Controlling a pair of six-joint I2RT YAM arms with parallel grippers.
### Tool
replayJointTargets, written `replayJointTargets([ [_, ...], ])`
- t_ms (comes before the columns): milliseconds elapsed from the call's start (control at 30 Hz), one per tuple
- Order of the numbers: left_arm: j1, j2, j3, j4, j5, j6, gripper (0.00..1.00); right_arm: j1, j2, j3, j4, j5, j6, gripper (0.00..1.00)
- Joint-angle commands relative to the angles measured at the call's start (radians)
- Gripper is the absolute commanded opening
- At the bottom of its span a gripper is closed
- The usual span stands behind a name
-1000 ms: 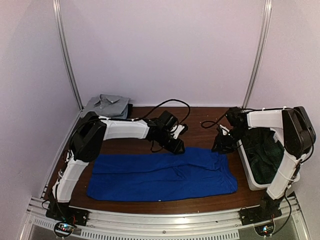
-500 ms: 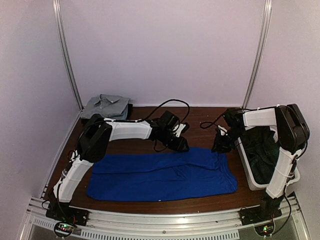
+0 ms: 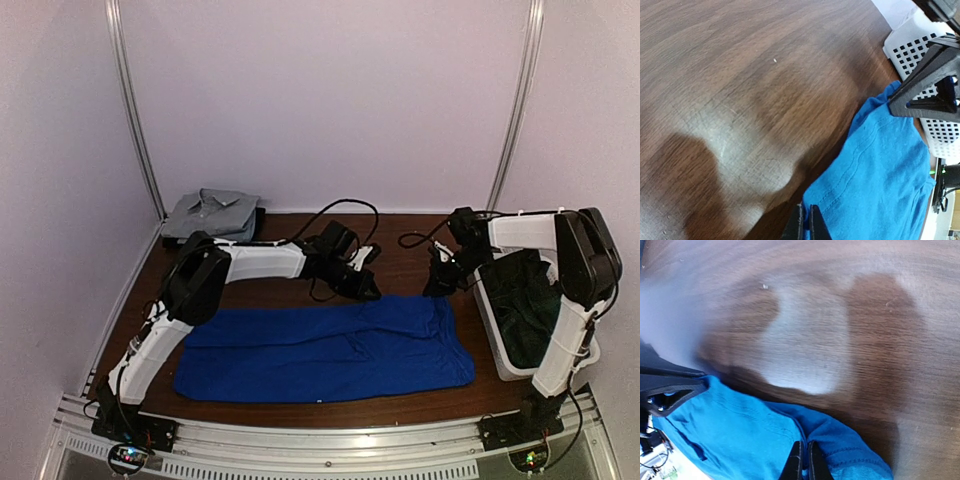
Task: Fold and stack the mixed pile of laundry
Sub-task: Smooth out the rectangle-folded T-shirt at the center of the board.
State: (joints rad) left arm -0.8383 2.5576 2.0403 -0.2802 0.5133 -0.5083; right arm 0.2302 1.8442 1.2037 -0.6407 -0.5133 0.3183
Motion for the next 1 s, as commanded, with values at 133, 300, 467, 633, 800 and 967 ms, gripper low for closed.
replayJointTargets([
  [133, 0.011, -0.106, -0.058, 0.109, 0.022, 0.038, 0.0, -0.005, -0.109, -0.007, -0.031, -0.028, -0.019, 0.03],
  [300, 0.009, -0.15, -0.129, 0.131, 0.031, 0.052, 0.0, -0.006, -0.143, -0.066, -0.027, -0.006, -0.02, 0.2],
  [467, -0.001, -0.166, -0.17, 0.136, 0.039, 0.069, 0.0, -0.005, -0.135, -0.095, 0.002, 0.004, -0.012, 0.16],
  [633, -0.017, -0.181, -0.184, 0.128, 0.04, 0.094, 0.0, -0.005, -0.11, -0.102, 0.023, -0.004, -0.017, 0.11],
  [800, -0.022, -0.188, -0.19, 0.116, 0.028, 0.11, 0.0, -0.004, -0.075, -0.076, 0.038, -0.005, -0.018, 0.21],
  [967, -0.022, -0.188, -0.194, 0.115, 0.026, 0.116, 0.0, -0.005, -0.017, -0.027, 0.039, 0.006, -0.022, 0.22],
])
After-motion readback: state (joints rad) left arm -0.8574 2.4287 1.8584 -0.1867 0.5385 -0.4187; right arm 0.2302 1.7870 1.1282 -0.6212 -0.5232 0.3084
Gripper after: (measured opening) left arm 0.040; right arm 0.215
